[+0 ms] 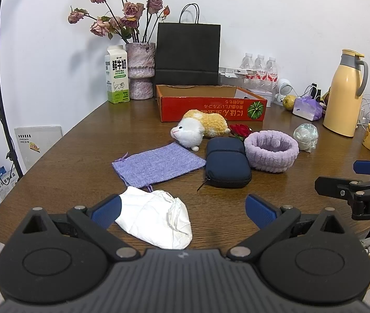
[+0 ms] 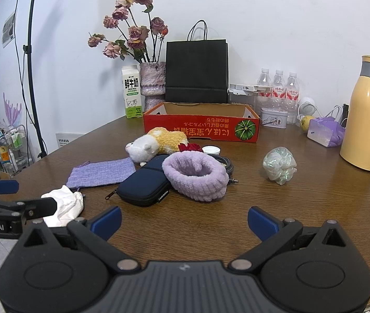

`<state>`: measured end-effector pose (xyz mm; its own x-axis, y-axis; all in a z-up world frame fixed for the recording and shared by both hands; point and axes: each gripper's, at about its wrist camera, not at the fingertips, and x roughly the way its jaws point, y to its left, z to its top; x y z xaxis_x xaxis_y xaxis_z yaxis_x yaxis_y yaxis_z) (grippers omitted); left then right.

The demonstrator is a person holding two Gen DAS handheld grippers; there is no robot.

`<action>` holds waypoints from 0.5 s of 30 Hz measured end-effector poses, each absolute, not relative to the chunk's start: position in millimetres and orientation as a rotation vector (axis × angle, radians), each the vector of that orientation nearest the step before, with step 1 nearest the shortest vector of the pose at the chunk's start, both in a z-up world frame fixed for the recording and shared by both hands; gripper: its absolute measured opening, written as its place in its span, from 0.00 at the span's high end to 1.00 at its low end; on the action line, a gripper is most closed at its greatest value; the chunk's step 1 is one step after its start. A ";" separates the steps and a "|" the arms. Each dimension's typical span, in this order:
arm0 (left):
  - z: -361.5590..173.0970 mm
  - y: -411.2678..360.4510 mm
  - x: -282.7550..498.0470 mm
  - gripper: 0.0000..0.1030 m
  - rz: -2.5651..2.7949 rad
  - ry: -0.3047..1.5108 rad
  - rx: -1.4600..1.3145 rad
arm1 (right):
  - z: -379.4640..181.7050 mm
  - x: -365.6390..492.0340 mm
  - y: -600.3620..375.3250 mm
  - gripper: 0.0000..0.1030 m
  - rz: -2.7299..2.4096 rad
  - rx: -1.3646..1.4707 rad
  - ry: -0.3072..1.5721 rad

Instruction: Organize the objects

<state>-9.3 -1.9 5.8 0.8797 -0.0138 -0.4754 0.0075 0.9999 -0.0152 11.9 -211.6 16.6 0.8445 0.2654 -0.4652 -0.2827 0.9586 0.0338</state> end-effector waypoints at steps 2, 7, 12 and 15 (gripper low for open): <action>5.8 -2.0 -9.4 0.00 -0.011 0.495 -0.013 | 16.4 12.0 -211.6 0.00 0.289 -0.036 0.485; 6.1 -2.3 -9.9 0.00 -0.011 0.496 -0.013 | 16.0 12.0 -211.5 0.00 0.289 -0.036 0.486; 3.7 -1.7 -10.4 0.00 -0.012 0.500 -0.014 | 17.7 11.4 -211.9 0.00 0.289 -0.036 0.487; 3.1 -2.0 -11.2 0.00 -0.012 0.500 -0.015 | 17.4 11.5 -211.9 0.00 0.289 -0.037 0.487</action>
